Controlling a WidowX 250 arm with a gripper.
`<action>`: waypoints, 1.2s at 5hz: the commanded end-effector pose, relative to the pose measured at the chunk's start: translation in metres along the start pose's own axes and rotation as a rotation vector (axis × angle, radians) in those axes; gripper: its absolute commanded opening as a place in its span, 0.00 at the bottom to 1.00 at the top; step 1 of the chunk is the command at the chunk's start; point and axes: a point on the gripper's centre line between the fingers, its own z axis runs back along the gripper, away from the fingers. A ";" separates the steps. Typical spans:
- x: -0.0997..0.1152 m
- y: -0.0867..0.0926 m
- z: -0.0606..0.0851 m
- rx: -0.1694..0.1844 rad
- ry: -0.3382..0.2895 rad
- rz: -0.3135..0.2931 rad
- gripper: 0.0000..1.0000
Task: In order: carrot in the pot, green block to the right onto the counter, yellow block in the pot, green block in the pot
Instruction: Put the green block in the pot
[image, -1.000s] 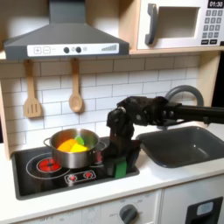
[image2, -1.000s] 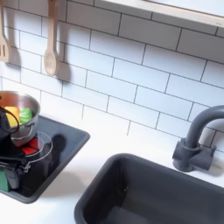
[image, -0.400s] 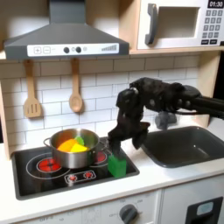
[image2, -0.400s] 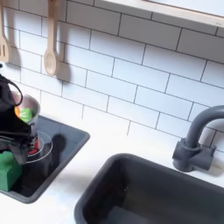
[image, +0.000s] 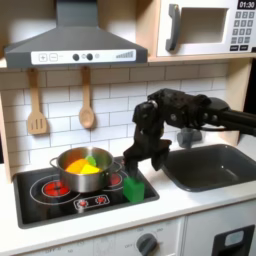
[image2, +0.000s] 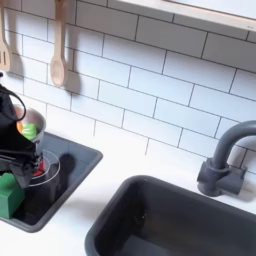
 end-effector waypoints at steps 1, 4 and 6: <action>-0.002 0.008 -0.014 -0.010 0.041 0.013 1.00; -0.001 0.011 -0.048 -0.030 0.103 0.014 1.00; 0.000 0.012 -0.063 -0.043 0.123 0.053 0.00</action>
